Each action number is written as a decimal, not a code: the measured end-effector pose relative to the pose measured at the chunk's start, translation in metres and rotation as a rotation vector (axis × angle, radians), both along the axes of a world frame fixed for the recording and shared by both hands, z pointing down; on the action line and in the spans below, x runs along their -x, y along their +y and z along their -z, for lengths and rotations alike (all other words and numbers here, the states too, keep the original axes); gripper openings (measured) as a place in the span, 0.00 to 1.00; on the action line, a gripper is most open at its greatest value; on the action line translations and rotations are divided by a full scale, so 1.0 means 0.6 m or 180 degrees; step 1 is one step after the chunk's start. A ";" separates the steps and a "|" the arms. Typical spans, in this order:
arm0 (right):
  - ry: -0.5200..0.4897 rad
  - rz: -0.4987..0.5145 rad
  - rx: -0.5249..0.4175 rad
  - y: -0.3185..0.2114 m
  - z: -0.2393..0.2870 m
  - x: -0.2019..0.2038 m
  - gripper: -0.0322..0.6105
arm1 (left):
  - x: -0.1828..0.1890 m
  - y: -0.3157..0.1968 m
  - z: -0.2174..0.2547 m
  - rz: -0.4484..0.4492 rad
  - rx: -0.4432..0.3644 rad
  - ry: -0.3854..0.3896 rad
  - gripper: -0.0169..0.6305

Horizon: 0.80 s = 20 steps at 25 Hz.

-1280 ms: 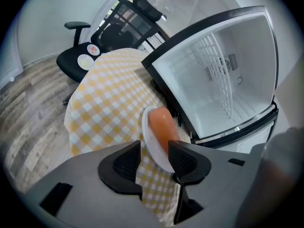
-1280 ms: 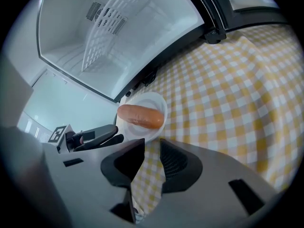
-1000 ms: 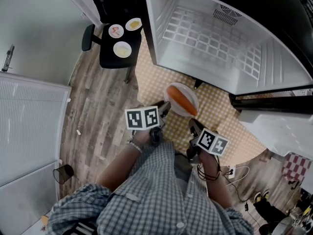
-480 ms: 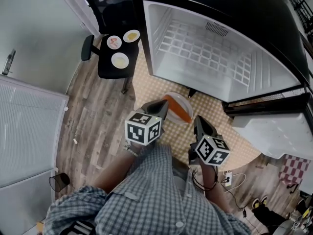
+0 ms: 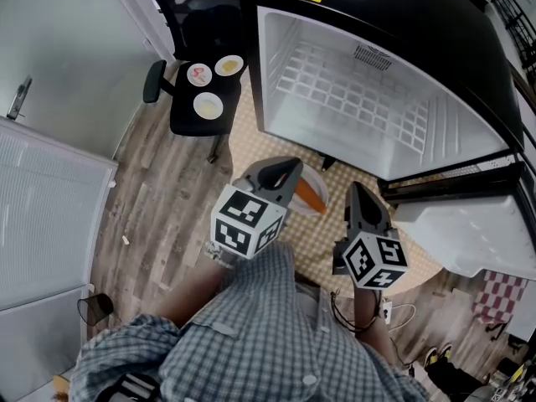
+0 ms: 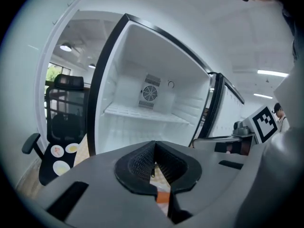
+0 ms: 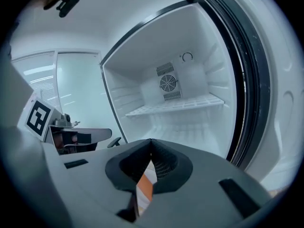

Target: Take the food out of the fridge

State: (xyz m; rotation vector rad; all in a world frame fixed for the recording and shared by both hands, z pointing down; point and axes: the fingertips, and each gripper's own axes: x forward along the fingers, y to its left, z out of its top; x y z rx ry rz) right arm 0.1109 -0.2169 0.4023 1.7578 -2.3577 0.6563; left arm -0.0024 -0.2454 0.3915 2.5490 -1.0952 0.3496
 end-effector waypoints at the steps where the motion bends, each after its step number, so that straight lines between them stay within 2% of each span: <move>1: 0.0001 0.0006 -0.0047 -0.003 0.010 0.000 0.06 | -0.002 0.000 0.009 -0.0014 -0.0036 0.0017 0.04; 7: -0.0012 0.0011 -0.0192 -0.010 0.041 -0.003 0.06 | -0.005 0.003 0.031 -0.0037 -0.0140 0.0011 0.04; 16: -0.0042 0.0009 -0.0118 0.002 0.029 -0.002 0.06 | -0.017 0.020 0.025 -0.0174 -0.0316 -0.0274 0.04; 20: -0.0038 0.0019 -0.0106 0.004 0.027 0.000 0.06 | -0.020 0.027 0.021 -0.0212 -0.0293 -0.0285 0.04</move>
